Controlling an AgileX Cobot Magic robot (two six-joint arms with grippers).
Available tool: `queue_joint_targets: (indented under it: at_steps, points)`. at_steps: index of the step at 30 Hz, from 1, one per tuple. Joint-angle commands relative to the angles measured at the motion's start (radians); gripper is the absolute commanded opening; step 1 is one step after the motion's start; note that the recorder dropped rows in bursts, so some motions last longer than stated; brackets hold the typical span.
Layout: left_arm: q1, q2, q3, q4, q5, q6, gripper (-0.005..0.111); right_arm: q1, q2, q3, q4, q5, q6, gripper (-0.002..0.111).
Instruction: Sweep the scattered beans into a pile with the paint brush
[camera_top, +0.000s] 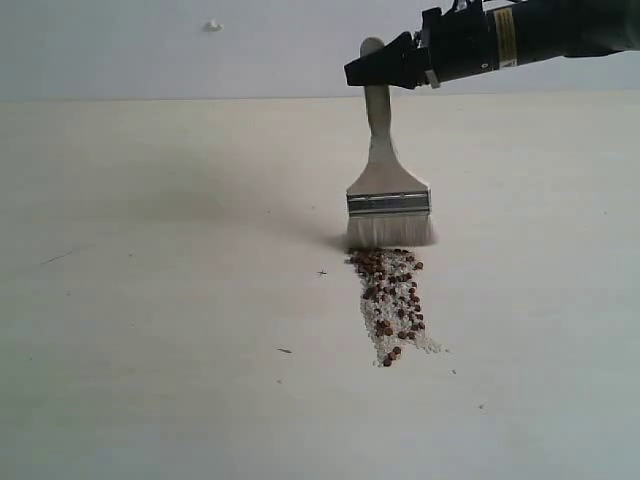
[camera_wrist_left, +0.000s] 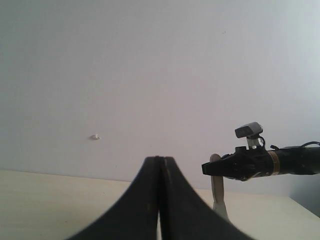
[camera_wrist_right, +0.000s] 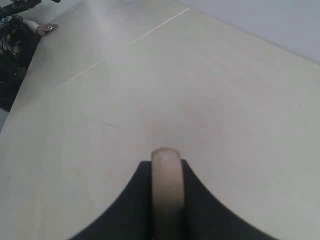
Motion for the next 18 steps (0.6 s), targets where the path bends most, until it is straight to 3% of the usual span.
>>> queue_joint_targets:
  at_steps: [1, 7, 10, 18]
  points:
    - [0.001, 0.002, 0.001, -0.001, -0.004, 0.001, 0.000, 0.000, -0.047, -0.001, 0.008, -0.001, -0.022, 0.000]
    - [0.001, 0.002, 0.001, -0.001, -0.004, 0.001, 0.000, 0.000, -0.168, 0.021, 0.008, -0.001, -0.010, 0.000]
    - [0.001, 0.002, 0.001, -0.001, -0.004, 0.001, 0.000, 0.000, -0.282, 0.218, 0.118, -0.001, -0.138, 0.000]
    - [0.001, 0.002, 0.001, -0.001, -0.004, 0.001, 0.000, 0.000, -0.490, 0.692, 0.203, -0.001, -0.378, 0.000]
